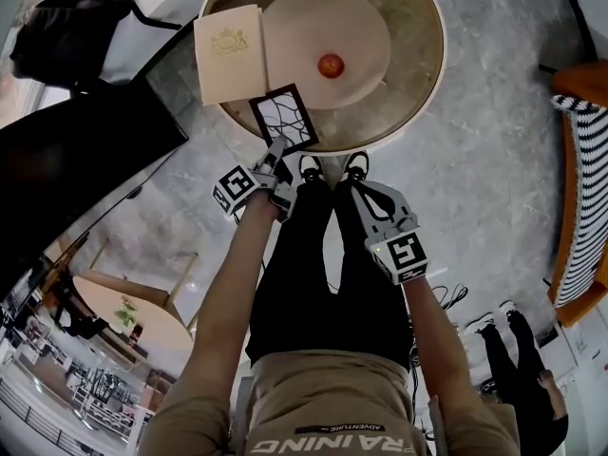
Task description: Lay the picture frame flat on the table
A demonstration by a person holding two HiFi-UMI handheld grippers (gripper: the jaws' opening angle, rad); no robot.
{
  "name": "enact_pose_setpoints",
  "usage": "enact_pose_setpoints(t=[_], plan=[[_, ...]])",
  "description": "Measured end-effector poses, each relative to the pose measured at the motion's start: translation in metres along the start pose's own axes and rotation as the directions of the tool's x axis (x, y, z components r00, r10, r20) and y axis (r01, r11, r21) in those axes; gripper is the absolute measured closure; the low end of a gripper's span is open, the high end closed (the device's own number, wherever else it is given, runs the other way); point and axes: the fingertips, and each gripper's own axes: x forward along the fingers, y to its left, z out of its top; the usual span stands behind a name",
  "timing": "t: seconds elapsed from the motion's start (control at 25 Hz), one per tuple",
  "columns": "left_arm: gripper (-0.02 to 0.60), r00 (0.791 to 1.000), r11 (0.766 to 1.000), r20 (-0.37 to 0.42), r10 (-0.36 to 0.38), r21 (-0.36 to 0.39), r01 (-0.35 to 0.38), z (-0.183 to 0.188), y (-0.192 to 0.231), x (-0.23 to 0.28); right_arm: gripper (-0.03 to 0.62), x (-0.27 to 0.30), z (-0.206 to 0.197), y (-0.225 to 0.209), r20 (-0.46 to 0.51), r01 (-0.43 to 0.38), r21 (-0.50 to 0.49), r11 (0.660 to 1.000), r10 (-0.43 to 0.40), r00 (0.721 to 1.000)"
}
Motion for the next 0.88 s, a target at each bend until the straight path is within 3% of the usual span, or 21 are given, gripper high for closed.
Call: enact_pose_setpoints(t=[0.08, 0.2, 0.28, 0.44, 0.56, 0.72, 0.88], plan=[[0.513, 0.998, 0.998, 0.02, 0.061, 0.03, -0.062, 0.002, 0.006, 0.001, 0.585, -0.003, -0.004, 0.002, -0.003, 0.0, 0.002, 1.0, 0.0, 1.0], [0.405, 0.984, 0.981, 0.008, 0.175, 0.086, -0.175, 0.002, 0.019, 0.003, 0.585, -0.004, -0.008, 0.005, -0.005, -0.006, 0.005, 1.0, 0.006, 1.0], [0.355, 0.985, 0.982, -0.032, 0.17, 0.092, -0.166, -0.003, 0.02, 0.008, 0.585, -0.004, -0.01, 0.006, -0.004, -0.008, 0.008, 1.0, 0.008, 1.0], [0.33, 0.991, 0.991, -0.039, 0.127, 0.051, -0.125, -0.006, 0.02, 0.013, 0.585, -0.007, -0.011, 0.008, 0.008, -0.009, 0.017, 1.0, 0.009, 1.0], [0.316, 0.988, 0.984, -0.02, 0.156, 0.093, -0.154, -0.004, 0.017, 0.016, 0.585, -0.008, -0.013, 0.008, 0.009, -0.009, 0.021, 1.0, 0.008, 1.0], [0.23, 0.984, 0.976, 0.007, 0.176, 0.133, -0.175, -0.009, 0.01, 0.014, 0.585, -0.011, -0.021, 0.009, -0.001, -0.01, 0.033, 0.999, 0.01, 1.0], [0.207, 0.969, 0.949, 0.078, 0.236, 0.197, -0.246, -0.003, 0.015, 0.001, 0.585, -0.014, -0.026, 0.01, -0.004, -0.009, 0.04, 0.999, 0.009, 1.0]])
